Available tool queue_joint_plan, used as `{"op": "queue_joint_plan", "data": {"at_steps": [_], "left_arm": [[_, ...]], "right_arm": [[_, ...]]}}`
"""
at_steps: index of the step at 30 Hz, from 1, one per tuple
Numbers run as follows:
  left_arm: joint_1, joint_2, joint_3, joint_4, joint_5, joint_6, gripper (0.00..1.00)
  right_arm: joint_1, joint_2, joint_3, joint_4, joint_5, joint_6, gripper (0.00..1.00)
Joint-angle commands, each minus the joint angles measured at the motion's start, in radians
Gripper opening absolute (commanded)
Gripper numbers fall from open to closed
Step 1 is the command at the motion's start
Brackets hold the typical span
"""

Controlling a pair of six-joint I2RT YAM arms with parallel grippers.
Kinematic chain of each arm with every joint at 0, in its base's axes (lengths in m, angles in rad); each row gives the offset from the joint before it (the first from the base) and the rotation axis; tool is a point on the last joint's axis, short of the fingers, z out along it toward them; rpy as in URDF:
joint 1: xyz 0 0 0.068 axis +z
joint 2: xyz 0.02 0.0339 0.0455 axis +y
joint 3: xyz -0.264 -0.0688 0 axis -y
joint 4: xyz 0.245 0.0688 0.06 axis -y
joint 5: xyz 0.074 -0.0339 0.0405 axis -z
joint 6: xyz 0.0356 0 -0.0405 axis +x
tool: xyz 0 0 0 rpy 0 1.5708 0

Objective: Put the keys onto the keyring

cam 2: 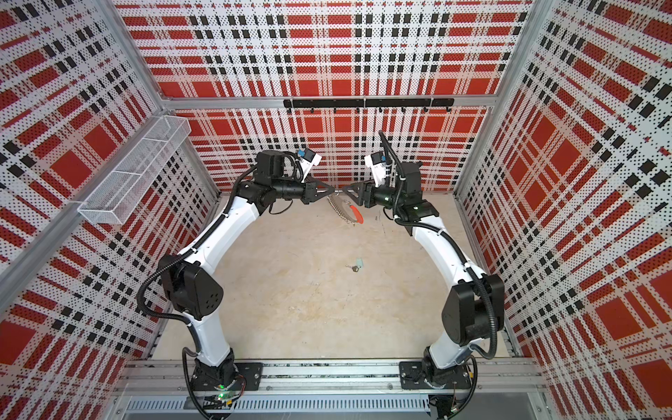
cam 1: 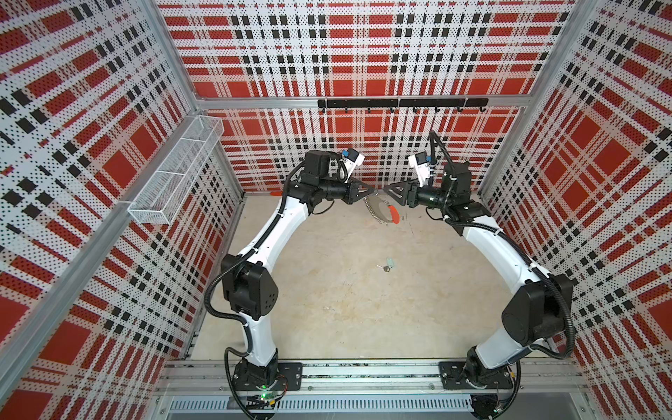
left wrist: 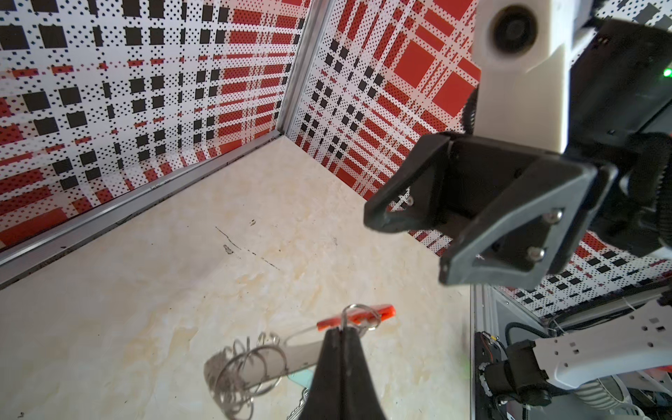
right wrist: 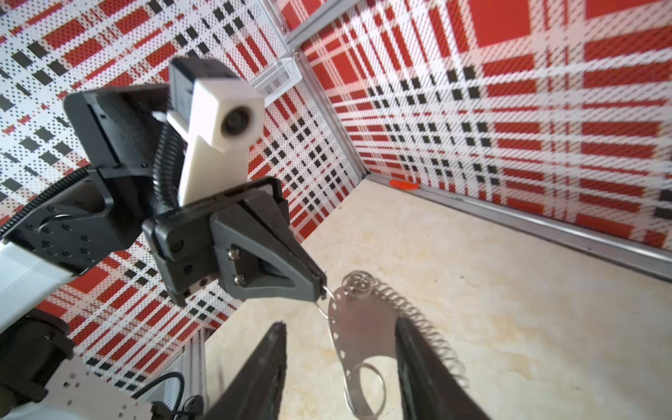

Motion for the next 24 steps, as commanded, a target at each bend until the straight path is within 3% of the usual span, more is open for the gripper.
{"op": "queue_joint_plan", "data": {"at_steps": [1,5,9,24], "left_arm": [[-0.022,0.019,0.072,-0.054,0.009,0.048,0.0],[-0.034,0.038,0.121,-0.115,0.013,0.074,0.0],[-0.043,0.039,0.129,-0.131,0.01,0.08,0.0],[-0.056,0.046,0.152,-0.139,0.016,0.077,0.0]], "right_arm": [[-0.013,-0.004,0.021,-0.021,-0.057,-0.074,0.43],[-0.012,0.061,0.095,-0.074,-0.167,-0.092,0.33],[-0.007,0.081,0.106,-0.095,-0.223,-0.098,0.31],[-0.004,0.081,0.059,-0.107,-0.229,-0.11,0.28]]}}
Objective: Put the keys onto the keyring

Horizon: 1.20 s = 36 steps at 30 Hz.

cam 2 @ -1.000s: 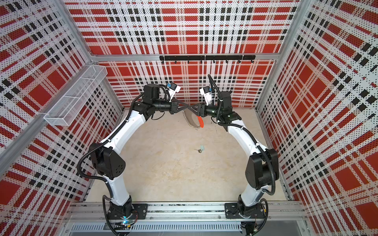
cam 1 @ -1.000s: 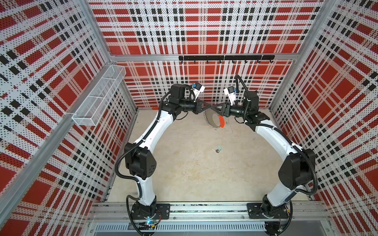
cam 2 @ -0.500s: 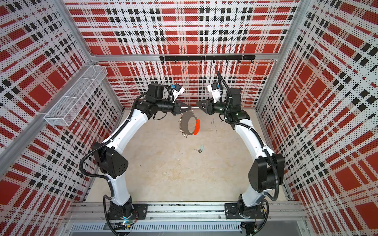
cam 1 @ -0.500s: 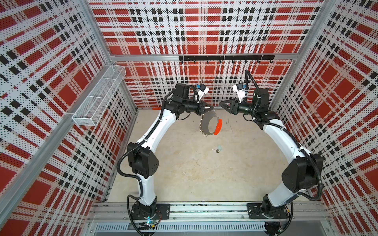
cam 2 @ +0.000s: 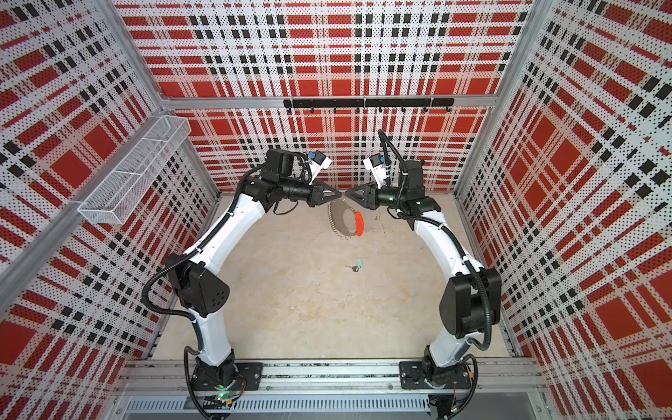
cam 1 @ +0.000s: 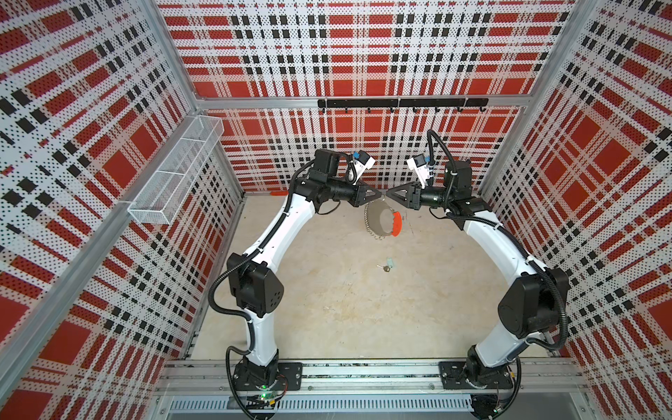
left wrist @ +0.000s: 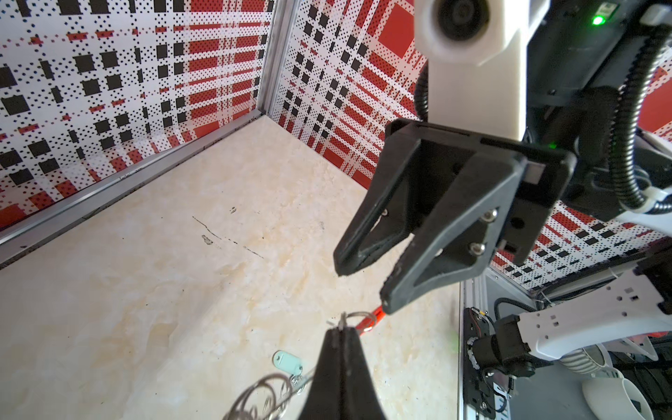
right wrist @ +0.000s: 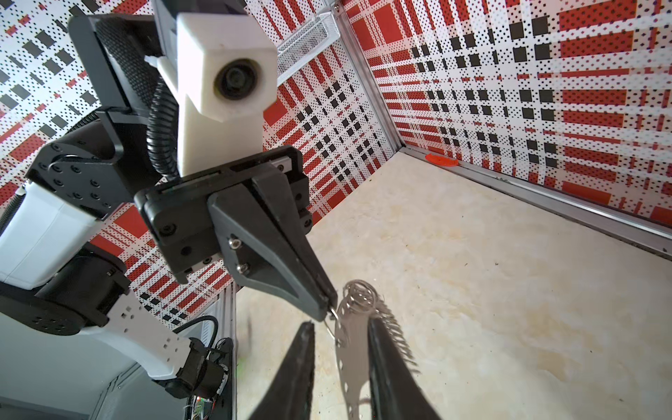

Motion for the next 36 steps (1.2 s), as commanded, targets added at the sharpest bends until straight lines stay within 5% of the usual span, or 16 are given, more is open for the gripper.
{"op": "queue_joint_plan", "data": {"at_steps": [1,13,31,36], "left_arm": [[-0.011,0.008,0.047,0.006,0.017,0.016,0.0],[-0.011,0.008,0.048,0.003,0.019,0.016,0.0],[-0.018,0.005,0.047,-0.006,0.016,0.021,0.0],[-0.018,0.005,0.051,-0.006,0.01,0.021,0.0]], "right_arm": [[0.009,0.008,0.005,-0.013,-0.031,-0.028,0.28],[0.031,0.026,-0.023,0.019,-0.025,-0.004,0.27],[0.052,0.038,-0.008,0.031,-0.013,0.01,0.0],[0.059,0.029,-0.014,0.043,0.033,0.027,0.0]]}}
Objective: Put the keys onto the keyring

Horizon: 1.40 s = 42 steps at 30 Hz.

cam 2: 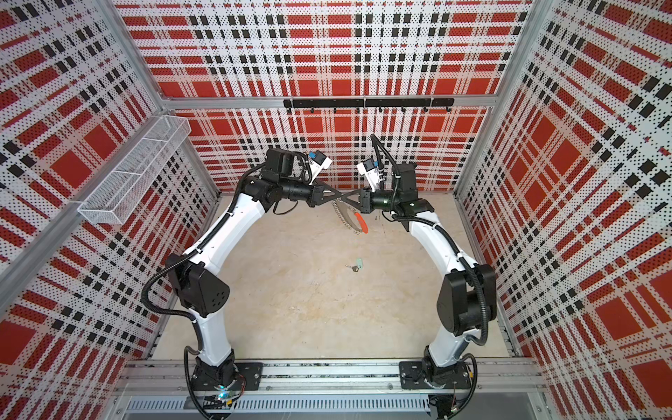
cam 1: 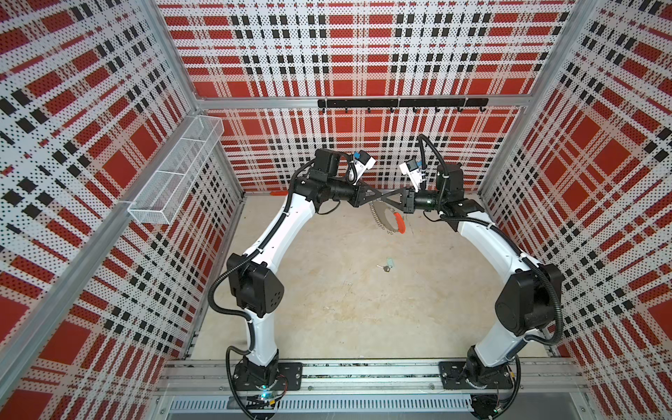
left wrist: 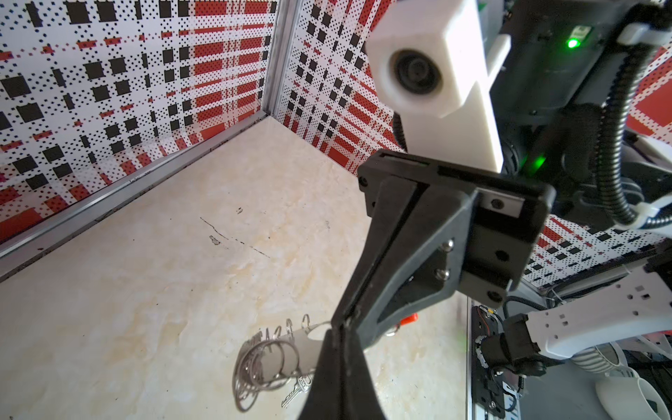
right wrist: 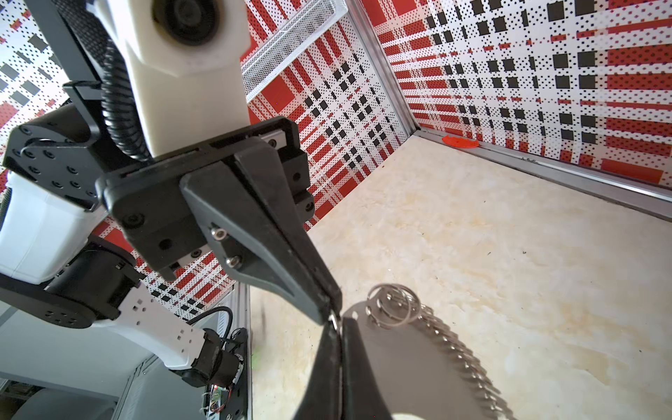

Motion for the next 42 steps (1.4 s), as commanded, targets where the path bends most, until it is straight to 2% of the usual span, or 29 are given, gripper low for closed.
{"op": "queue_joint_plan", "data": {"at_steps": [1,2,3,4,6,7,9,12,15,18,21,30,38,42], "left_arm": [[-0.012,0.006,0.041,0.008,0.025,0.003,0.0],[-0.013,0.008,0.045,0.008,0.013,-0.002,0.01],[-0.012,0.009,0.049,0.011,-0.007,-0.01,0.19],[-0.008,0.007,0.048,0.024,-0.035,-0.03,0.31],[0.008,-0.007,0.021,0.07,-0.113,-0.082,0.47],[0.021,-0.026,-0.016,0.12,-0.15,-0.125,0.51],[0.051,-0.083,-0.14,0.277,-0.172,-0.234,0.52],[0.082,-0.204,-0.375,0.624,-0.165,-0.425,0.49],[0.095,-0.28,-0.512,0.839,-0.146,-0.518,0.49],[0.098,-0.288,-0.529,0.878,-0.108,-0.54,0.49],[0.091,-0.28,-0.526,0.876,-0.086,-0.537,0.51],[0.072,-0.287,-0.555,1.016,-0.043,-0.592,0.56],[0.018,-0.258,-0.534,1.048,-0.019,-0.597,0.56],[0.006,-0.241,-0.523,1.054,-0.009,-0.603,0.52]], "right_arm": [[0.021,-0.003,-0.004,0.047,0.058,0.014,0.0],[0.025,-0.009,-0.017,0.075,0.08,0.034,0.0],[0.028,-0.019,-0.041,0.124,0.103,0.07,0.0],[0.03,-0.034,-0.077,0.196,0.122,0.113,0.0],[0.033,-0.066,-0.165,0.379,0.173,0.224,0.0],[0.033,-0.081,-0.218,0.496,0.201,0.299,0.0],[0.032,-0.101,-0.306,0.707,0.258,0.416,0.0],[0.032,-0.096,-0.392,1.003,0.31,0.583,0.0],[0.033,-0.061,-0.408,1.236,0.328,0.737,0.0],[0.039,-0.012,-0.397,1.417,0.347,0.864,0.0],[0.043,0.025,-0.372,1.525,0.356,0.948,0.0],[0.061,0.054,-0.333,1.571,0.354,1.013,0.0],[0.073,0.062,-0.334,1.551,0.357,1.003,0.0],[0.075,0.066,-0.328,1.54,0.348,0.997,0.0]]}}
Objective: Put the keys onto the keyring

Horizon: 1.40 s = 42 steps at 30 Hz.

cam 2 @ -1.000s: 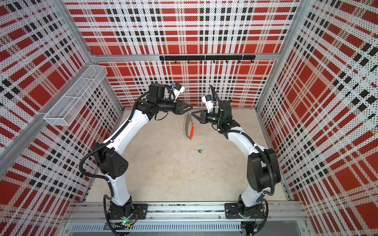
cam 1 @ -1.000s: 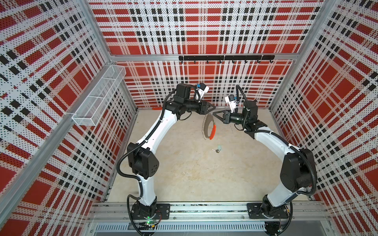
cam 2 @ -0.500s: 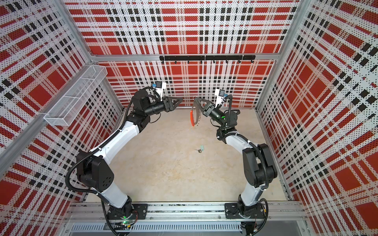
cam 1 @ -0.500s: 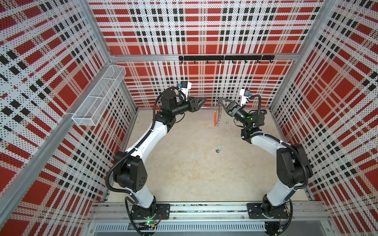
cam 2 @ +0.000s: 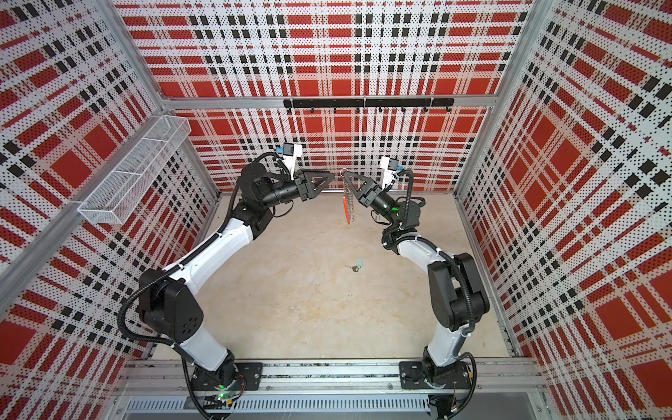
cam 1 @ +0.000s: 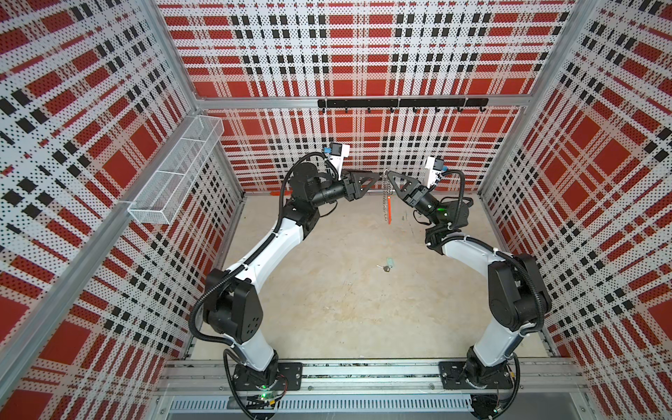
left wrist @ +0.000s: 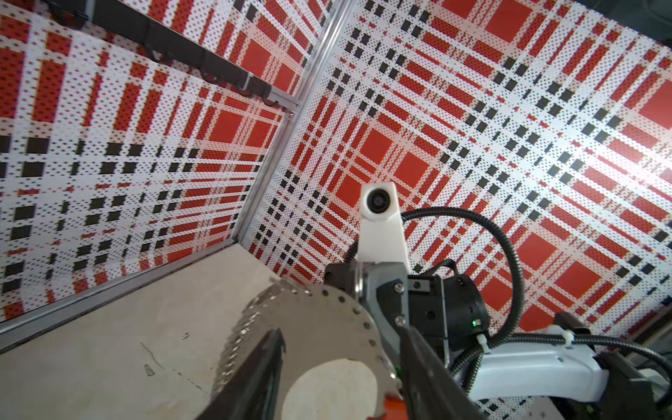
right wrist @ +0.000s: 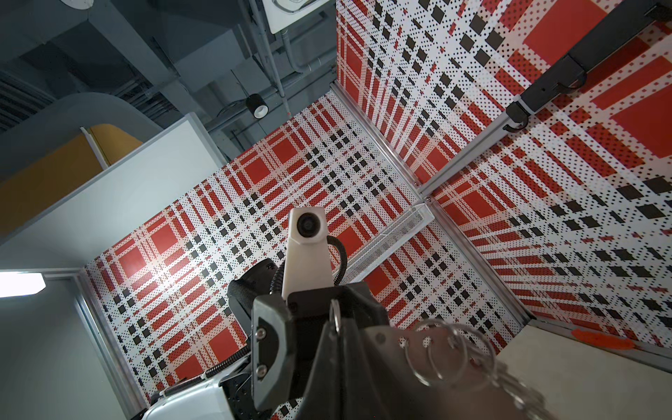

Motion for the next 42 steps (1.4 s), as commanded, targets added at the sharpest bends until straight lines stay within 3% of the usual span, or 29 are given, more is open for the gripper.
{"op": "queue_joint_plan", "data": {"at_steps": [1,16,27,31,38,42], "left_arm": [[-0.009,0.02,0.028,0.038,0.024,-0.012,0.51],[-0.011,0.064,0.069,0.045,0.033,-0.026,0.39],[-0.01,0.067,0.07,0.045,0.05,-0.029,0.08],[-0.009,0.067,0.072,0.045,0.056,-0.029,0.0],[-0.007,0.069,0.074,0.036,0.068,-0.023,0.0],[-0.006,0.081,0.115,-0.07,0.089,0.036,0.0]], "right_arm": [[0.012,0.008,0.032,0.05,0.005,0.012,0.0],[0.022,0.011,0.049,0.029,-0.041,-0.001,0.0],[0.024,0.008,0.032,0.01,-0.06,-0.018,0.0],[0.025,0.006,0.031,0.002,-0.073,-0.02,0.0],[0.024,-0.012,0.015,-0.028,-0.084,-0.039,0.0],[0.007,-0.063,-0.012,-0.178,-0.089,-0.138,0.09]]}}
